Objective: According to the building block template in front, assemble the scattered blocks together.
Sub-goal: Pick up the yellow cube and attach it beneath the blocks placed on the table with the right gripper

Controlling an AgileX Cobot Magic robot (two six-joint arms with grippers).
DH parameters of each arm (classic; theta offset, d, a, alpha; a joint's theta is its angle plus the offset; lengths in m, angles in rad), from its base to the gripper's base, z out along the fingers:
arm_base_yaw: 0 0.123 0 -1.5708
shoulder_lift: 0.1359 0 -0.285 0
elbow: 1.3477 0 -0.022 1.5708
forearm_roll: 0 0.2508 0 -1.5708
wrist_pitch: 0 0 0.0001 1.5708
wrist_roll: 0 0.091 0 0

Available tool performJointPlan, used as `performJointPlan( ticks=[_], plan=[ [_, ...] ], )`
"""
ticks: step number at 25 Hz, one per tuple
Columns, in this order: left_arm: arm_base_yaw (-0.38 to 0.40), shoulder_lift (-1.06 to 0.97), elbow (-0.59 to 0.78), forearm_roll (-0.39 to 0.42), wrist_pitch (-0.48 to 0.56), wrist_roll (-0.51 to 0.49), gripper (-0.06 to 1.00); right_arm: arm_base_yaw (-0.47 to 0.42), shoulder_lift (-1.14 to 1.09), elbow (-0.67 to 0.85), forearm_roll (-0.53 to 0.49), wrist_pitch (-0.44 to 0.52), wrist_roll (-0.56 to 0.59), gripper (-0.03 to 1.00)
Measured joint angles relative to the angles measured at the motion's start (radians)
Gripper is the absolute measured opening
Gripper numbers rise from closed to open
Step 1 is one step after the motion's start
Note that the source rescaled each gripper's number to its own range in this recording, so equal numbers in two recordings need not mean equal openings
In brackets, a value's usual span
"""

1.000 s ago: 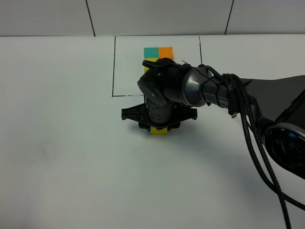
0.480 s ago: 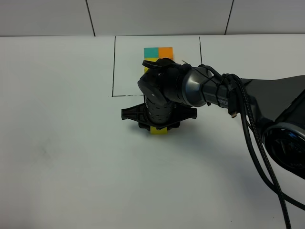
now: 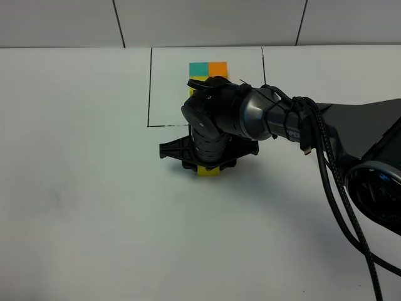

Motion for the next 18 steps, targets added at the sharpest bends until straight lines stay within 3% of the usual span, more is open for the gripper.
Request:
performJointPlan(
  ticks=[9,18],
  plan=[
    [0.0,0.0,0.0,0.0,0.0,0.0,0.72,-0.001,0.004,0.0,0.0,-0.007,-0.026,0.04],
    [0.0,0.0,0.0,0.0,0.0,0.0,0.72,-0.001,0.008,0.002,0.002,-0.016,-0.057,0.29]
  ],
)
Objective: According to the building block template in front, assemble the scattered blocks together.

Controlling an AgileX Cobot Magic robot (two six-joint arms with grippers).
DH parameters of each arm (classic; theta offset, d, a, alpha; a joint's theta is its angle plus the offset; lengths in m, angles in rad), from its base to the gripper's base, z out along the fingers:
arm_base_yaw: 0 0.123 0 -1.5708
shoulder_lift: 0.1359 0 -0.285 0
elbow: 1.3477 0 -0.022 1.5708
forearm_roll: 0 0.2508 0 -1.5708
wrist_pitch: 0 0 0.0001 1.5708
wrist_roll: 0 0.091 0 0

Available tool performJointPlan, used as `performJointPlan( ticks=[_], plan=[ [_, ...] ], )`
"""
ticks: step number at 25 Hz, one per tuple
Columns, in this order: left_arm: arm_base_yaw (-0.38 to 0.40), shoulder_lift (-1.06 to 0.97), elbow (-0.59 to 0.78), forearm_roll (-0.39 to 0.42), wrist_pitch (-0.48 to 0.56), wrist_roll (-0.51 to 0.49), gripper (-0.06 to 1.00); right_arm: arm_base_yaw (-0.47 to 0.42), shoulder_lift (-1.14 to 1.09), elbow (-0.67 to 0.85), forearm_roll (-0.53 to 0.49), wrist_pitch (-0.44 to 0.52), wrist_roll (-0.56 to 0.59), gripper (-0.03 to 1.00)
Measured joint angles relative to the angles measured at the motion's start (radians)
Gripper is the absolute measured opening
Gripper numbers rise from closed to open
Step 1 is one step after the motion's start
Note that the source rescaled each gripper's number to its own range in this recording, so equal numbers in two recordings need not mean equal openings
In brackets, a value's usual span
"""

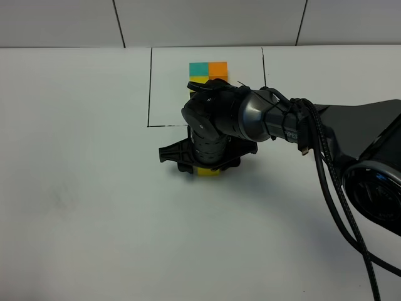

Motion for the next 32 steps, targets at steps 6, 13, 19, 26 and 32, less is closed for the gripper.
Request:
performJointPlan(
  ticks=[6,13,19,26,32],
  plan=[
    [0.0,0.0,0.0,0.0,0.0,0.0,0.72,0.0,-0.013,0.007,0.001,0.021,-0.017,0.6],
    [0.0,0.0,0.0,0.0,0.0,0.0,0.72,-0.001,-0.134,0.021,0.048,0.048,-0.124,0.98],
    [0.0,0.0,0.0,0.0,0.0,0.0,0.72,-0.028,-0.306,0.17,0.033,0.064,-0.153,1.0],
    [0.0,0.0,0.0,0.0,0.0,0.0,0.72,-0.141,-0.532,0.428,0.018,0.017,-0.24,1.0],
    [0.0,0.0,0.0,0.0,0.0,0.0,0.72,-0.332,-0.605,0.511,0.019,-0.025,-0.329,1.0]
  ],
)
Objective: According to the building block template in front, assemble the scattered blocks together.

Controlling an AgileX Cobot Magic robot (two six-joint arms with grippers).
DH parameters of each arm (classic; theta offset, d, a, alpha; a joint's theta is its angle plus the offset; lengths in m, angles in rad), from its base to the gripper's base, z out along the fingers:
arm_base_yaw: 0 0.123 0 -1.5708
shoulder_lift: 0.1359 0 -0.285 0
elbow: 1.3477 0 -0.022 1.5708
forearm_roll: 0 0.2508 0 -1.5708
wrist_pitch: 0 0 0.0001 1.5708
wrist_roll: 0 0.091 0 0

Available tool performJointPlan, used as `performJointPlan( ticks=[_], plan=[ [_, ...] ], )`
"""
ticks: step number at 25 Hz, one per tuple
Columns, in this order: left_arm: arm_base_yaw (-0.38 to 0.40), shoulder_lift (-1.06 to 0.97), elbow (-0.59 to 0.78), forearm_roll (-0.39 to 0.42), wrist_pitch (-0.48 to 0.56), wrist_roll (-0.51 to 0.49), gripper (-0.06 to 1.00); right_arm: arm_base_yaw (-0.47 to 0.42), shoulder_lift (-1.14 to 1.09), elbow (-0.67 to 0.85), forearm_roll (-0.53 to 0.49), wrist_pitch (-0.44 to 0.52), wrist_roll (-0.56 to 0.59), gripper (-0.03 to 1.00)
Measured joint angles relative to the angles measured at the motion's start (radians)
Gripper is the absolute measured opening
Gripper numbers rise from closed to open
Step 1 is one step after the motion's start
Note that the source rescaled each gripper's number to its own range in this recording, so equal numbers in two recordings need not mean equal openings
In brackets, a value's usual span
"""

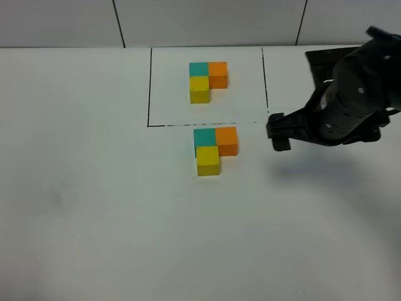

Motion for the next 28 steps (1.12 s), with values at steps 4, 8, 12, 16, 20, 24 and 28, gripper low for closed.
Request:
performJointPlan(
  ticks=[4,8,12,16,20,24,28],
  plan=[
    [0.0,0.0,0.0,0.0,0.0,0.0,0.72,-0.185,0.0,0.001,0.012,-0.028,-0.074,1.0],
    [0.0,0.0,0.0,0.0,0.0,0.0,0.72,-0.343,0.0,0.001,0.05,-0.019,-0.176,1.0],
    [0.0,0.0,0.0,0.0,0.0,0.0,0.72,-0.421,-0.006,0.002,0.109,0.053,-0.27,1.0],
    [0.0,0.0,0.0,0.0,0.0,0.0,0.72,-0.427,-0.069,0.007,0.116,0.095,-0.299,1.0],
    [0.0,0.0,0.0,0.0,0.0,0.0,0.72,-0.427,-0.198,0.07,0.113,0.105,-0.321,1.0],
    [0.0,0.0,0.0,0.0,0.0,0.0,0.72,-0.427,-0.375,0.166,0.114,0.156,-0.331,1.0],
    [0.0,0.0,0.0,0.0,0.0,0.0,0.72,-0.427,-0.588,0.25,0.114,0.244,-0.336,1.0]
  ],
)
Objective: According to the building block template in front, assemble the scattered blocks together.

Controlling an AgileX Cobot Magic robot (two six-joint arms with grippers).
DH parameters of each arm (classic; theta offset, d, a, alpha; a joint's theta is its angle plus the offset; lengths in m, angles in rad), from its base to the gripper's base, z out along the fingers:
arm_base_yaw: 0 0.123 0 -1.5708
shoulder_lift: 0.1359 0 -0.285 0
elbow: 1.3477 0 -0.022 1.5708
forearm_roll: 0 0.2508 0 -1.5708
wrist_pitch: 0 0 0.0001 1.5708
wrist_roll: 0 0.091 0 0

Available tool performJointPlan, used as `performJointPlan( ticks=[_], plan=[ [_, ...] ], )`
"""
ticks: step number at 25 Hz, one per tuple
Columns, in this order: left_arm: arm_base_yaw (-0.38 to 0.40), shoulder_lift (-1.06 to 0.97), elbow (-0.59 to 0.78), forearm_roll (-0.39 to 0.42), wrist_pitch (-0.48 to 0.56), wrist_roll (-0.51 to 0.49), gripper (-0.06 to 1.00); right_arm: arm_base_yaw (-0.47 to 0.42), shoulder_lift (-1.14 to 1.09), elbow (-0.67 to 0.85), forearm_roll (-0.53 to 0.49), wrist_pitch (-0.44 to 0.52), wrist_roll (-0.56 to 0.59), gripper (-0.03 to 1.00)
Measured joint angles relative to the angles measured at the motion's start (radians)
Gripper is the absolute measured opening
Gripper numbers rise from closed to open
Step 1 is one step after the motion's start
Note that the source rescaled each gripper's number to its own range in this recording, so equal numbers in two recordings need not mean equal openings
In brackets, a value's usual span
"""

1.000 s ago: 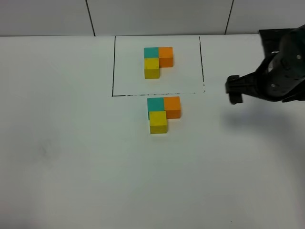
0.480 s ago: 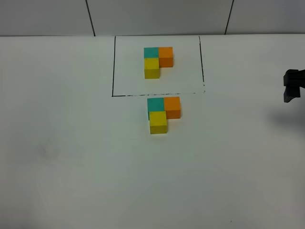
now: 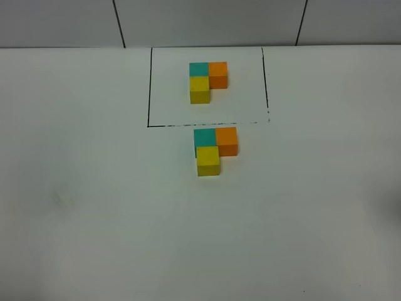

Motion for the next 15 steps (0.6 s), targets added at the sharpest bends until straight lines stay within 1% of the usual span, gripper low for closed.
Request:
performJointPlan(
  ticks=[2,5,11,15],
  plan=[
    [0.0,0.0,0.0,0.0,0.0,0.0,0.72,0.0,-0.12,0.042,0.0,0.038,-0.004,1.0],
    [0.0,0.0,0.0,0.0,0.0,0.0,0.72,0.0,-0.28,0.119,0.003,0.065,-0.004,1.0],
    [0.0,0.0,0.0,0.0,0.0,0.0,0.72,0.0,-0.563,0.256,0.023,0.075,-0.01,1.0],
    [0.0,0.0,0.0,0.0,0.0,0.0,0.72,0.0,-0.714,0.327,0.05,0.062,-0.053,1.0]
  ],
)
